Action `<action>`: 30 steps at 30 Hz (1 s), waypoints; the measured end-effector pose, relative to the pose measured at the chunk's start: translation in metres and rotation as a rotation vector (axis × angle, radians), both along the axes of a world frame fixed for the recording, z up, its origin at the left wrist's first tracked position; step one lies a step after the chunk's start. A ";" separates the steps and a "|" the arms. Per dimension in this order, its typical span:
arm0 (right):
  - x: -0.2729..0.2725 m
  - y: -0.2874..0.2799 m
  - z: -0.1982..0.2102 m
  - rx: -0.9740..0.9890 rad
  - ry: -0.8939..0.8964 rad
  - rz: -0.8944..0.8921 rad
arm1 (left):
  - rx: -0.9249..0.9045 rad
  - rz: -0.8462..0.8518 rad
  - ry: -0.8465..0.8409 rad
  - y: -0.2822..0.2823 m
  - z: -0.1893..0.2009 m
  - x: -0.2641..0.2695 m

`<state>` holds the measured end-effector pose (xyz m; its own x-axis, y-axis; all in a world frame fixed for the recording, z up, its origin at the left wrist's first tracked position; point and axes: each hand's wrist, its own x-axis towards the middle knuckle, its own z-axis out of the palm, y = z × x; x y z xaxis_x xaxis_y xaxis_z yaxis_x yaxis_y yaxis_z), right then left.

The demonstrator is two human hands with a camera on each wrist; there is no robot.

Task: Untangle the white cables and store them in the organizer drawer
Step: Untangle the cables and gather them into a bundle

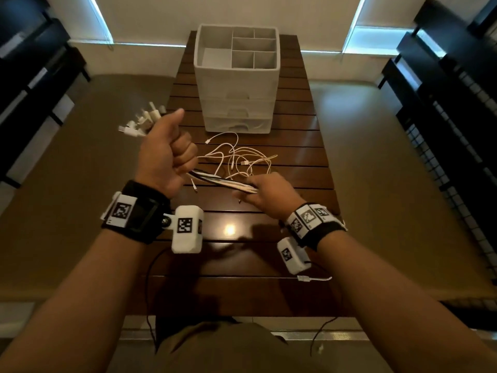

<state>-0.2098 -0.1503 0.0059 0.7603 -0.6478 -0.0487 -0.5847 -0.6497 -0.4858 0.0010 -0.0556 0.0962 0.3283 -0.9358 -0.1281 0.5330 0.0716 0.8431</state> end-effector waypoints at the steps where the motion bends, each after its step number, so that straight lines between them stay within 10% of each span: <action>1: -0.014 -0.007 -0.004 -0.020 0.066 -0.050 | 0.004 0.022 -0.006 0.002 0.002 0.006; 10: -0.082 -0.022 -0.031 0.007 0.385 -0.438 | 0.042 0.091 -0.018 0.010 -0.011 0.022; 30: -0.089 -0.025 -0.047 -0.036 0.601 -0.406 | 0.046 0.200 -0.003 0.024 -0.011 0.043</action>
